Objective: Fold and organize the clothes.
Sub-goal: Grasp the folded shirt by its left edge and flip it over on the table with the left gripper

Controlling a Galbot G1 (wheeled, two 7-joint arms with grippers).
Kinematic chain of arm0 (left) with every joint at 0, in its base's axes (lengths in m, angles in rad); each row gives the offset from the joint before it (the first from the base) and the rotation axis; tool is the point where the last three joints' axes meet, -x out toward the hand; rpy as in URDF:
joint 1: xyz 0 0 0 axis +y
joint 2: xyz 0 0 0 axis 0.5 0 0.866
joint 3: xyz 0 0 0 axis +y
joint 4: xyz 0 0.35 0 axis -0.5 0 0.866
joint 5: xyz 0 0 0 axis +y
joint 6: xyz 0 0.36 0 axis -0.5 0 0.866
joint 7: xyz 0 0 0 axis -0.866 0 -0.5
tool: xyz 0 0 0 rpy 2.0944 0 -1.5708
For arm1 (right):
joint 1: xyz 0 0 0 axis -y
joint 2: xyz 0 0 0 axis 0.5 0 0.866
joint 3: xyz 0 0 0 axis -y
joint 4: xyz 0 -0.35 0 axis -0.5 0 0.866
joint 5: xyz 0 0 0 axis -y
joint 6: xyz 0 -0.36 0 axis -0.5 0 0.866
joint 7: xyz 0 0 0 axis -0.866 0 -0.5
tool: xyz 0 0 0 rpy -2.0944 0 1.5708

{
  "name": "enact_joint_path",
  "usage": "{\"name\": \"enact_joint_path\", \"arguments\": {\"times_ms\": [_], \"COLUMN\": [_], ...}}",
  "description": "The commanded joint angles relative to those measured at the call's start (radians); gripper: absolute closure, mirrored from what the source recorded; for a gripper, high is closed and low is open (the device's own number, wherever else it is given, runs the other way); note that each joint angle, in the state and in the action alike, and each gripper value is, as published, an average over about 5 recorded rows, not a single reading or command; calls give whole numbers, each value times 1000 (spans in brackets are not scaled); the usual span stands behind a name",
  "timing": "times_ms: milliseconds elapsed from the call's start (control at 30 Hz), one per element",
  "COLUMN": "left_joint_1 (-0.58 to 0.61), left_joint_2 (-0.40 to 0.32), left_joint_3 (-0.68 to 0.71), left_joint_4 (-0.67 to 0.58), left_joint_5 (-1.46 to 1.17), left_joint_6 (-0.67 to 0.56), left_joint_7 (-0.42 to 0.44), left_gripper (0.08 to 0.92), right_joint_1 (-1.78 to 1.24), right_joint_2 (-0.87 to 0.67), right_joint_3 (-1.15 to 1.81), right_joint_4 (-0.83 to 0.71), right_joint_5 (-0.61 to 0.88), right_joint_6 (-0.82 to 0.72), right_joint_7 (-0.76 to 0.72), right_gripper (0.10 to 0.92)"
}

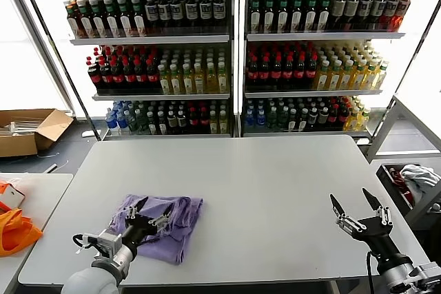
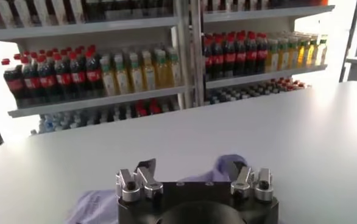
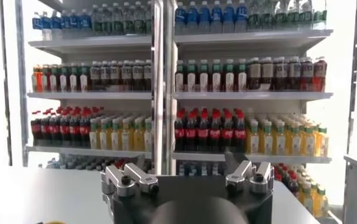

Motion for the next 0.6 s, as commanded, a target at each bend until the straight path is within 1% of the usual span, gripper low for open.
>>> {"name": "enact_joint_path", "arguments": {"times_ms": [33,133,300,433,600], "left_joint_1": [34,26,0,-6,-28], "left_joint_2": [62,79,79,57,10], "left_joint_3": [-311,-322,-284,-245,-189], "left_joint_4": [77,159,254,246,230], "left_joint_5": [-151,-202,-251,-275,-276], "left_joint_6": [31,35,45,69,106], "left_joint_7": [-13,-6,-5,-6,-4], "left_gripper": [227,186,177,177,177], "right_joint_1": [8,6,10,11,11], "right_joint_2": [-3,-2,2,1,1], "right_joint_3": [-2,-9,-21,-24,-25], "right_joint_4": [-1,-1,4,4,6], "right_joint_5": [3,1,-5,-15,-21], "right_joint_6": [-2,-2,-3,-4,-6], "right_joint_7": [1,1,2,4,6], "right_gripper": [203,203,203,203,203]}}
